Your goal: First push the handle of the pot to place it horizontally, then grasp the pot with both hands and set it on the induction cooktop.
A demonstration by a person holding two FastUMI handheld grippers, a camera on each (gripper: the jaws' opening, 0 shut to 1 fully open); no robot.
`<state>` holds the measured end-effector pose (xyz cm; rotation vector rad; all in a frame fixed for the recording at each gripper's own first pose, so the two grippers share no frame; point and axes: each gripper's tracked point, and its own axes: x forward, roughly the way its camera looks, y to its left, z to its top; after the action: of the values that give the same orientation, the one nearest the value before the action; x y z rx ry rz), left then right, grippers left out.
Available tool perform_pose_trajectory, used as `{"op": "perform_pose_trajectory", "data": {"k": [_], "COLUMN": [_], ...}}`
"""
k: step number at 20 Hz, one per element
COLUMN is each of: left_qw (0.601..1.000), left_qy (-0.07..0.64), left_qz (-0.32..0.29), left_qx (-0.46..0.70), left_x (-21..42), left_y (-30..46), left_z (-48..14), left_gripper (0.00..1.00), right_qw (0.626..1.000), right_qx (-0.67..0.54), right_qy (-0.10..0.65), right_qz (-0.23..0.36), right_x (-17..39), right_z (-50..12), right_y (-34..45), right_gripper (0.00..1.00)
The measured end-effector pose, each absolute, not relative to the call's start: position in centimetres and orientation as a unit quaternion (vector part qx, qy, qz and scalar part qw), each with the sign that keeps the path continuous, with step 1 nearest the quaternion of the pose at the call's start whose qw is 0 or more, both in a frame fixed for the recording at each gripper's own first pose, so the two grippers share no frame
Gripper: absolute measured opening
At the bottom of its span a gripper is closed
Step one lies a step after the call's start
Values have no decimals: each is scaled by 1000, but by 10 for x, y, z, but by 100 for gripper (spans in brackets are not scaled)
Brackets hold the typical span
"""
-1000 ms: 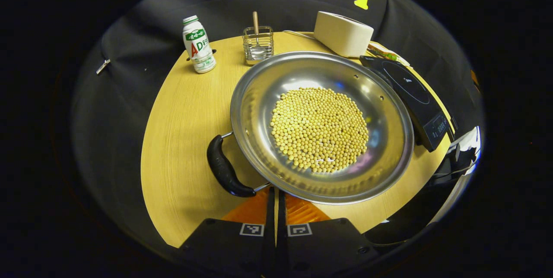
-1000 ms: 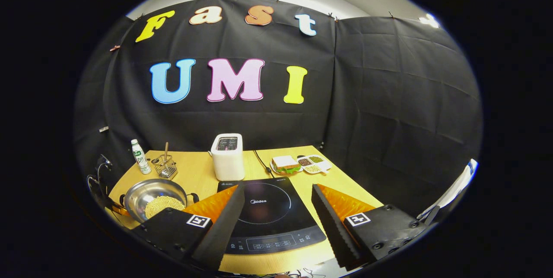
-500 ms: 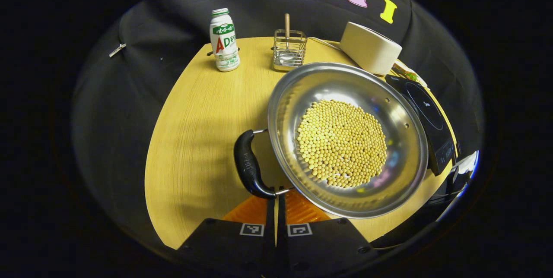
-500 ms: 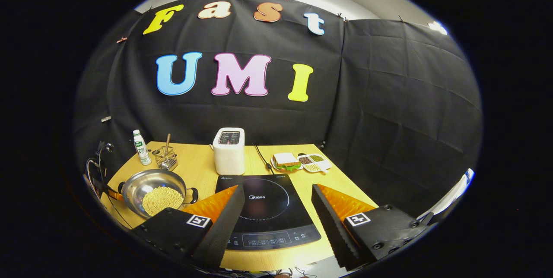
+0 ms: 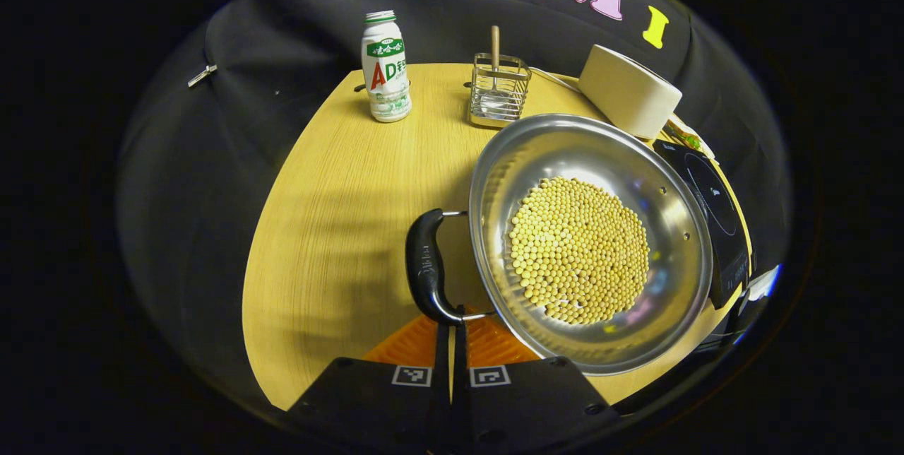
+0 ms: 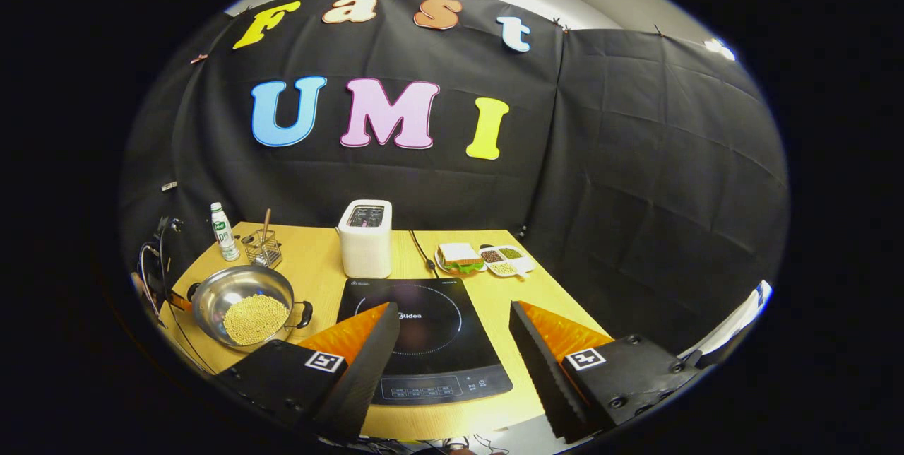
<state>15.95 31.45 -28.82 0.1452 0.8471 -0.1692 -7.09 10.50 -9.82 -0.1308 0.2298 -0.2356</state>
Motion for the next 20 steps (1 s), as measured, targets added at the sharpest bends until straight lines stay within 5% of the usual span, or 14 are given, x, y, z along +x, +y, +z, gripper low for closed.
{"op": "perform_pose_trajectory", "data": {"k": [14, 18, 20], "left_qw": [941, 953, 960], "left_qy": [329, 293, 268], "left_qz": [-37, -55, -61], "left_qx": [69, 54, 54], "left_x": [139, 138, 142], "left_y": [339, 332, 327], "left_z": [-226, -199, -188], "left_gripper": [5, 29, 56], "right_qw": [990, 990, 988], "right_qx": [-45, -26, -22], "right_qy": [128, 141, 149], "right_qz": [-33, -1, 21], "right_x": [-31, -12, -3], "right_z": [-113, -120, -124], "right_y": [164, 196, 215], "right_gripper": [98, 98, 98]}}
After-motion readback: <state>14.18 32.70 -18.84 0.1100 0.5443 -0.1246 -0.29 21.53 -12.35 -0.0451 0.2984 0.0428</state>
